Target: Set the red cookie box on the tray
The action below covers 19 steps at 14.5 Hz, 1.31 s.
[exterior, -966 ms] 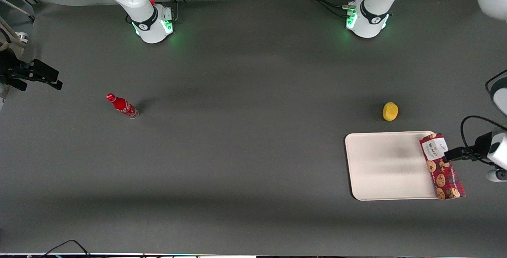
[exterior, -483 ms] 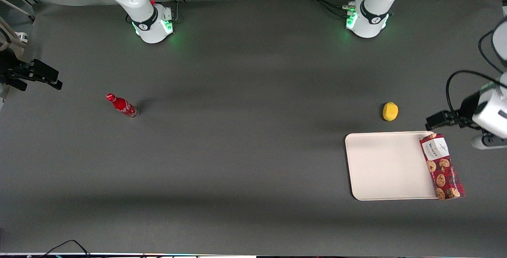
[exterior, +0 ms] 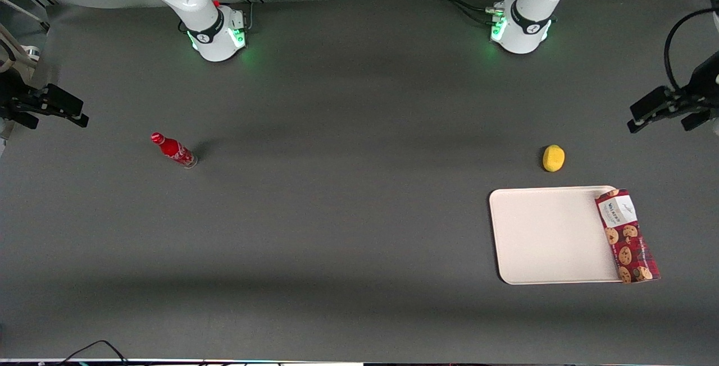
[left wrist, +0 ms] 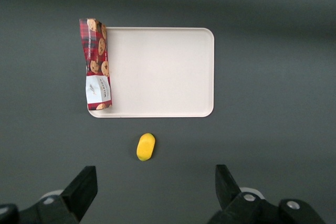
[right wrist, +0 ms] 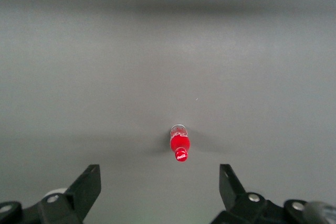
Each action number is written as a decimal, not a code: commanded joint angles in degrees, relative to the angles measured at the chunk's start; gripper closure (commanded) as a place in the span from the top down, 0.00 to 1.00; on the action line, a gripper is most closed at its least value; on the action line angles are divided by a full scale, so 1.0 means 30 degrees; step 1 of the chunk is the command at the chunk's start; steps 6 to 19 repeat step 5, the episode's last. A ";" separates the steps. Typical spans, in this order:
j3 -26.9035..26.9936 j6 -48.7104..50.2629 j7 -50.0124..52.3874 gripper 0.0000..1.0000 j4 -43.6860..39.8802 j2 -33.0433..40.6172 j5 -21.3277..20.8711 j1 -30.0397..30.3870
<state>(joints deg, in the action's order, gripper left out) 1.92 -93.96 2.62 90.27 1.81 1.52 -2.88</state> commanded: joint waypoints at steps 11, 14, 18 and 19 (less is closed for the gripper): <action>-0.0230 0.1407 -0.0902 1.00 0.0292 0.0920 -0.0771 0.0197; -0.0230 0.1407 -0.0902 1.00 0.0292 0.0920 -0.0771 0.0197; -0.0230 0.1407 -0.0902 1.00 0.0292 0.0920 -0.0771 0.0197; -0.0230 0.1407 -0.0902 1.00 0.0292 0.0920 -0.0771 0.0197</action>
